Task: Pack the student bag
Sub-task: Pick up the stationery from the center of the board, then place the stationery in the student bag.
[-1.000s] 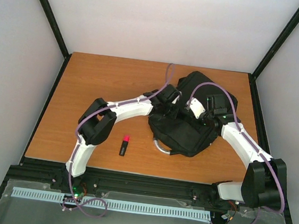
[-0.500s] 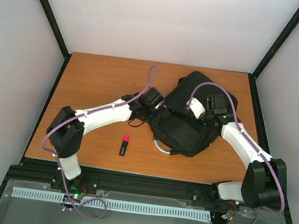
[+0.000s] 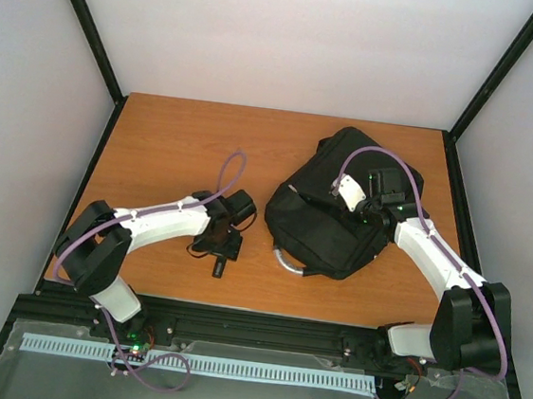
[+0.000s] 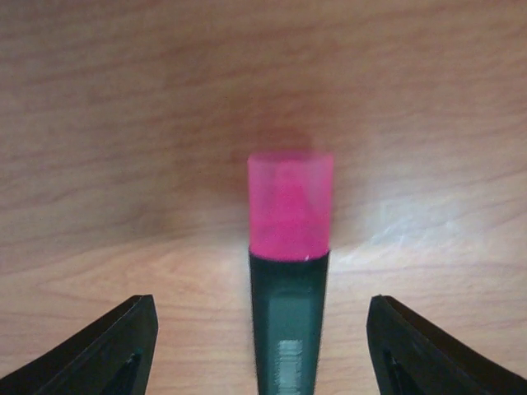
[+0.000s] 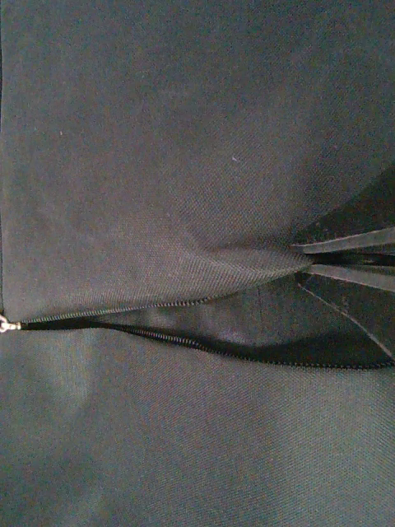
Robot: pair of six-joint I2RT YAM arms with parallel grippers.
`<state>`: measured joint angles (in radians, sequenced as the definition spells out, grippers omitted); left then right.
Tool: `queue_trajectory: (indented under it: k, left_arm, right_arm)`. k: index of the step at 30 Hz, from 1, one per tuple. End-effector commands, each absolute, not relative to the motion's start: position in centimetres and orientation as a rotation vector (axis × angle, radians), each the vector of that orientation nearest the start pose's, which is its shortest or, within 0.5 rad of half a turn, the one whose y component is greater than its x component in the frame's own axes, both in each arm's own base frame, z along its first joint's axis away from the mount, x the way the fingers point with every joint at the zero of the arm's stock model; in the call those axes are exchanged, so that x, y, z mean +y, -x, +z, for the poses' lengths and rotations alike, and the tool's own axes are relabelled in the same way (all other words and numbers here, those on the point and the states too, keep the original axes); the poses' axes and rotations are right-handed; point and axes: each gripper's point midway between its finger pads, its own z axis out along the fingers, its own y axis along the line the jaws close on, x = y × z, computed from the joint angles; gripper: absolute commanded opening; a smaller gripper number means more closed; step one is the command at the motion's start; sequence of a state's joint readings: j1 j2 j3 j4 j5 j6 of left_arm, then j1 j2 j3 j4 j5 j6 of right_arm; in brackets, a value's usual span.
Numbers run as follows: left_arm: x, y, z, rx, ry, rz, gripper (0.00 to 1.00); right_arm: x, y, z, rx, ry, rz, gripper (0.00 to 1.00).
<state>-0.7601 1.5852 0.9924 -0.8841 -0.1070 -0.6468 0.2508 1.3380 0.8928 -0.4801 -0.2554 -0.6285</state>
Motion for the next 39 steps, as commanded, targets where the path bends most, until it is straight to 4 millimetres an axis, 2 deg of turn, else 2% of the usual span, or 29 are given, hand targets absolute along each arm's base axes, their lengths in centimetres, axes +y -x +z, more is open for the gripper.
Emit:
queue_trajectory:
  k: [1, 6, 12, 17, 18, 20, 22, 27, 30, 37, 39]
  left_arm:
    - [-17.0, -20.1, 4.4, 3.048, -0.11, 0.056, 0.7]
    - [-16.9, -19.0, 3.6, 3.092, -0.132, 0.035, 0.62]
    - [-16.7, -17.7, 2.4, 3.14, -0.154, 0.019, 0.47]
    - [-17.5, -18.2, 2.5, 3.121, -0.158, -0.022, 0.29]
    - [-17.7, -18.4, 2.7, 3.114, -0.156, -0.028, 0.23]
    - [-18.4, -18.8, 3.3, 3.089, -0.16, -0.054, 0.18]
    - [-19.8, -19.5, 4.9, 3.042, -0.199, -0.123, 0.14]
    - [-24.5, -22.6, 12.2, 2.793, -0.338, -0.377, 0.08]
    - [-27.5, -24.2, 15.6, 2.666, -0.383, -0.552, 0.04]
    - [-34.6, -26.4, 18.3, 2.535, -0.561, -0.836, 0.01]
    - [-36.4, -26.6, 18.3, 2.525, -0.606, -0.906, 0.01]
  right_arm:
    - [13.5, -32.4, 13.0, 2.17, 1.162, 0.211, 0.03]
    - [13.5, -32.4, 12.9, 2.174, 1.163, 0.21, 0.03]
    - [13.5, -32.5, 12.8, 2.175, 1.165, 0.212, 0.03]
    - [13.5, -32.4, 12.8, 2.175, 1.165, 0.209, 0.03]
    - [13.5, -32.5, 12.8, 2.174, 1.165, 0.21, 0.03]
    - [13.5, -32.5, 13.0, 2.171, 1.163, 0.206, 0.03]
    - [13.5, -32.5, 13.5, 2.158, 1.151, 0.201, 0.03]
    - [13.3, -32.7, 15.9, 2.099, 1.104, 0.168, 0.03]
    - [13.1, -32.8, 16.7, 2.074, 1.085, 0.143, 0.03]
    - [13.2, -32.5, 18.1, 2.011, 1.067, 0.14, 0.03]
    - [13.2, -32.5, 17.9, 2.013, 1.068, 0.14, 0.03]
